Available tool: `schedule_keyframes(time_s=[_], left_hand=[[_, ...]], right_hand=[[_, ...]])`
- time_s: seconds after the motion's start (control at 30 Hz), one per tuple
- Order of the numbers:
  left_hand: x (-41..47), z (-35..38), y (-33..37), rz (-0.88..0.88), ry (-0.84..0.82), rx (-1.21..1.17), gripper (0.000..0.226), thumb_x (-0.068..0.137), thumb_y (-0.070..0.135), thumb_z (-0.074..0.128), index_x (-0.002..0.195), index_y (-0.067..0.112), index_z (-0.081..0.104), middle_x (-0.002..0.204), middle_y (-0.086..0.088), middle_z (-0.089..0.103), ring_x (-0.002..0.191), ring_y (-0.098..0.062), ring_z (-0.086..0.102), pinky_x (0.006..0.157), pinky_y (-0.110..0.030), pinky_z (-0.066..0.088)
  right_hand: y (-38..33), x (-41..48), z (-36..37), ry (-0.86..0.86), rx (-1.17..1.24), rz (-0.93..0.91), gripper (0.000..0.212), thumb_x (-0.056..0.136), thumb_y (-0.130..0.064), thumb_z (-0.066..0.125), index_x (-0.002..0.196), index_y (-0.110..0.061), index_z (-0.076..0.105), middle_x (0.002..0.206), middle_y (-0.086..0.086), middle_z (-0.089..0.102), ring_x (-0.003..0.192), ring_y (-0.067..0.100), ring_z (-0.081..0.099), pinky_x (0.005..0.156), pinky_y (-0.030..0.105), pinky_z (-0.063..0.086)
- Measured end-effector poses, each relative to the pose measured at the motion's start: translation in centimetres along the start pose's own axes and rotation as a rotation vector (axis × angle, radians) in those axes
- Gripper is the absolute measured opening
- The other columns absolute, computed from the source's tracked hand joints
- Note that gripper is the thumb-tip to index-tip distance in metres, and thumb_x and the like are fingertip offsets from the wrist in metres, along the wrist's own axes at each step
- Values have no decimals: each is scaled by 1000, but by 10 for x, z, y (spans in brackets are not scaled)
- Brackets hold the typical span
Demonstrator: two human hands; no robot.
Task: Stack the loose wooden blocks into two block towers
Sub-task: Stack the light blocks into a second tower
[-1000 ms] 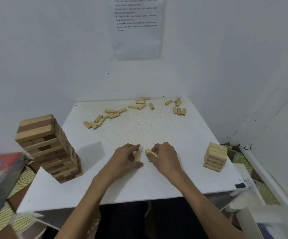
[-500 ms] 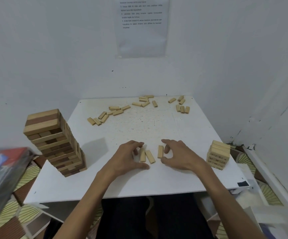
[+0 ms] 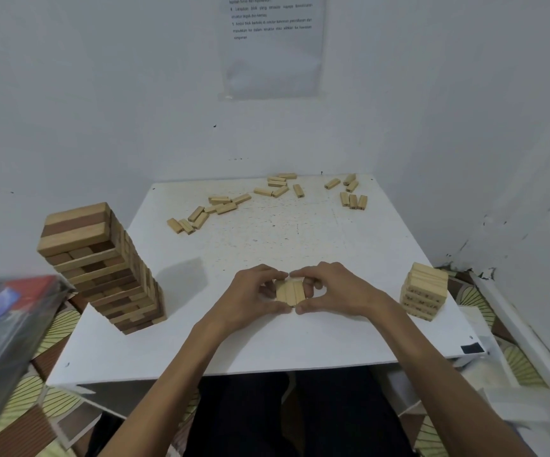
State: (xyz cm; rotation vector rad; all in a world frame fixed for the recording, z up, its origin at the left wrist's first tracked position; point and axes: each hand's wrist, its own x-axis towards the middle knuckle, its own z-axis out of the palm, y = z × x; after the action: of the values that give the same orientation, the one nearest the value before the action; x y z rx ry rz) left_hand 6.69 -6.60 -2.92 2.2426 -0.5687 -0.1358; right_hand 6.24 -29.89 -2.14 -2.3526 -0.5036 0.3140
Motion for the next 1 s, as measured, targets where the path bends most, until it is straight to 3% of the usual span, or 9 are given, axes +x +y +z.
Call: schedule_keyframes(time_s=[0.27, 0.37, 0.6, 0.67, 0.77, 0.83, 1.0], left_hand=[[-8, 4, 3, 14, 48, -40, 54, 72, 21, 90, 122, 20, 70, 105, 13, 69, 88, -6, 66, 84, -24, 57], [-9, 3, 3, 4, 47, -81, 67, 72, 20, 91, 132, 21, 64, 110, 14, 70, 87, -8, 66, 84, -23, 58], [-4, -3, 0, 10, -12, -96, 73, 71, 22, 93, 136, 22, 60, 115, 14, 69, 87, -11, 67, 84, -30, 59], [-3, -5, -1, 25, -10, -76, 81, 69, 29, 95, 141, 24, 57, 122, 15, 63, 89, -9, 65, 80, -27, 58], [-3, -10, -7, 45, -20, 122, 93, 65, 59, 89, 147, 35, 50, 124, 18, 47, 105, 2, 52, 83, -17, 45], [-4, -14, -13, 16, -38, 166, 92, 62, 72, 82, 143, 40, 53, 118, 21, 45, 110, 4, 48, 87, -21, 42], [-2, -15, -23, 19, -49, 211, 73, 61, 82, 68, 125, 46, 63, 100, 24, 59, 101, -1, 46, 86, -33, 37]], right_hand=[[4, -10, 13, 144, -39, -65, 51, 82, -48, 80, 129, -39, 63, 101, -18, 55, 104, 2, 46, 84, 12, 35], [6, -9, 16, 153, -38, -52, 54, 80, -52, 81, 129, -39, 64, 112, -18, 44, 112, 0, 41, 91, 8, 32], [5, -7, 11, 111, -46, -17, 59, 78, -56, 80, 132, -40, 61, 117, -20, 49, 113, -4, 43, 91, 16, 36], [5, -8, 12, 116, -24, -11, 67, 77, -57, 81, 137, -39, 57, 117, -22, 49, 114, -5, 43, 93, 18, 38], [8, -10, 11, 107, -14, -10, 84, 72, -62, 83, 144, -38, 47, 121, -25, 42, 118, -8, 41, 96, 16, 39], [11, -12, 9, 103, -27, -8, 89, 69, -64, 84, 145, -38, 45, 122, -26, 38, 121, -10, 37, 96, 12, 35], [17, -12, 6, 107, -65, -35, 70, 74, -62, 81, 136, -43, 53, 118, -21, 46, 118, -2, 38, 103, 22, 34]])
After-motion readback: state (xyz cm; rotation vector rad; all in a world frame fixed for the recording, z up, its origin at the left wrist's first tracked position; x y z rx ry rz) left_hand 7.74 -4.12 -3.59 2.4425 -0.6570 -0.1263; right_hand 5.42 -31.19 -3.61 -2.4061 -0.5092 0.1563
